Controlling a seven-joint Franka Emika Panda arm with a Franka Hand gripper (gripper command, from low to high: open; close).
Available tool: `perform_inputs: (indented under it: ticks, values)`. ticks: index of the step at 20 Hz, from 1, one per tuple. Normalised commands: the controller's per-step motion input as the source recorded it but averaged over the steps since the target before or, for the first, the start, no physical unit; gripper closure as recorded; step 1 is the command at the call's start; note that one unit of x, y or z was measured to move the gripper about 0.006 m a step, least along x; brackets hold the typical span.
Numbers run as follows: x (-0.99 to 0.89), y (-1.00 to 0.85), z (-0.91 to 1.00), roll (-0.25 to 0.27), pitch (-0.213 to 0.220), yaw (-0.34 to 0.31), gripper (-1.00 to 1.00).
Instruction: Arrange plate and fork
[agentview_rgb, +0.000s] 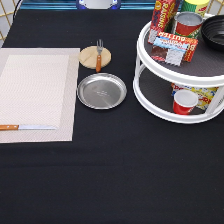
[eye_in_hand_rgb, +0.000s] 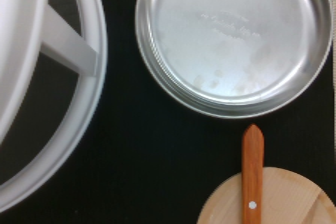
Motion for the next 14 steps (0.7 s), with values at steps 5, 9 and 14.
perform_inputs:
  ticks: [5,9,14]
  values:
    - [0.21,-0.22,0.08,0.048,0.024,0.0,-1.0]
    - [0.35,-0.24,0.19,0.035,0.042,0.0,-1.0]
    - [0.53,-0.28,0.21,0.03,0.059,0.0,-1.0]
